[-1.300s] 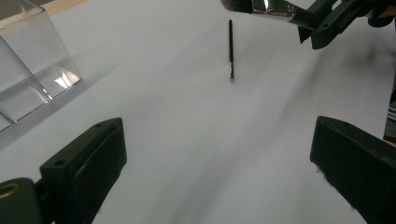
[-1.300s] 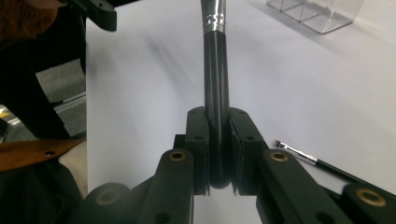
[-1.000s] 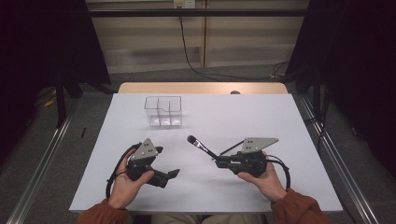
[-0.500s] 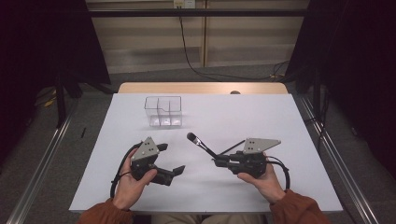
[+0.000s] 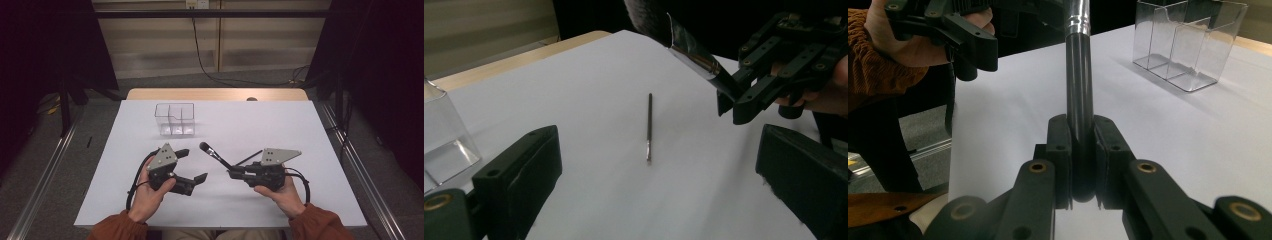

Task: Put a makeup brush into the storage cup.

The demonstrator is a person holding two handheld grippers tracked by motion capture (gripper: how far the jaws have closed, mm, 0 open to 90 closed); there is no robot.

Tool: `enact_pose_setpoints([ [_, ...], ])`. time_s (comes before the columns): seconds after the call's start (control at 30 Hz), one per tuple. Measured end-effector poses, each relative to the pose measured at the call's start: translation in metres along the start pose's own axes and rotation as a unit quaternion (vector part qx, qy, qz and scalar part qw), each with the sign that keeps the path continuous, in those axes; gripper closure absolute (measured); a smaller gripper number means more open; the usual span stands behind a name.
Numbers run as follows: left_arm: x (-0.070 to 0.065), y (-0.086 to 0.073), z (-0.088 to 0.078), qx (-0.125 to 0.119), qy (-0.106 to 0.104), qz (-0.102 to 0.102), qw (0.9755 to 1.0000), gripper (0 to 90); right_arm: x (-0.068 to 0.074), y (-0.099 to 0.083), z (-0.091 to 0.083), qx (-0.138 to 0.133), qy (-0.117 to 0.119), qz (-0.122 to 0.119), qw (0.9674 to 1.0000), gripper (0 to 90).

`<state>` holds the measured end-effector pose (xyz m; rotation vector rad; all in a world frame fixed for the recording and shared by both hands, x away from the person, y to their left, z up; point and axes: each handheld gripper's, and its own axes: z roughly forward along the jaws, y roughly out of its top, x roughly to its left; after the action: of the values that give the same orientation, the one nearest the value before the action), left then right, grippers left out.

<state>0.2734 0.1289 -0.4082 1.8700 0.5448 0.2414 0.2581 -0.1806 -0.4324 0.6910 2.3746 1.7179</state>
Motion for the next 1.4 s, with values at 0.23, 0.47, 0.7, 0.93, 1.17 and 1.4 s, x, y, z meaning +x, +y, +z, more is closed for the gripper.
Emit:
enact_pose_setpoints([
  [0.23,0.0,0.005,0.005,-0.005,-0.001,0.005,1.0,4.0,0.001,0.0,0.001,-0.003,0.004,-0.004,1.0,79.6],
  [0.47,0.0,0.007,0.013,-0.015,-0.006,0.0,0.9999,3.7,0.001,0.0,0.001,-0.009,0.006,-0.006,0.9999,79.6],
  [0.7,-0.003,0.01,0.023,-0.023,-0.022,0.0,0.9995,6.2,0.001,0.0,0.002,-0.01,0.006,-0.003,0.9999,79.6],
  [0.93,-0.01,0.015,0.033,-0.038,-0.017,-0.01,0.9991,18.4,0.001,0.0,0.002,-0.015,0.002,-0.005,0.9999,79.6],
  [1.17,-0.011,0.017,0.039,-0.043,-0.037,-0.019,0.9982,34.1,0.001,0.0,0.002,-0.016,-0.001,-0.003,0.9999,79.6],
  [1.4,-0.011,0.019,0.038,-0.056,-0.03,-0.042,0.9971,47.3,-0.001,-0.001,0.002,-0.016,-0.002,0.001,0.9999,79.6],
])
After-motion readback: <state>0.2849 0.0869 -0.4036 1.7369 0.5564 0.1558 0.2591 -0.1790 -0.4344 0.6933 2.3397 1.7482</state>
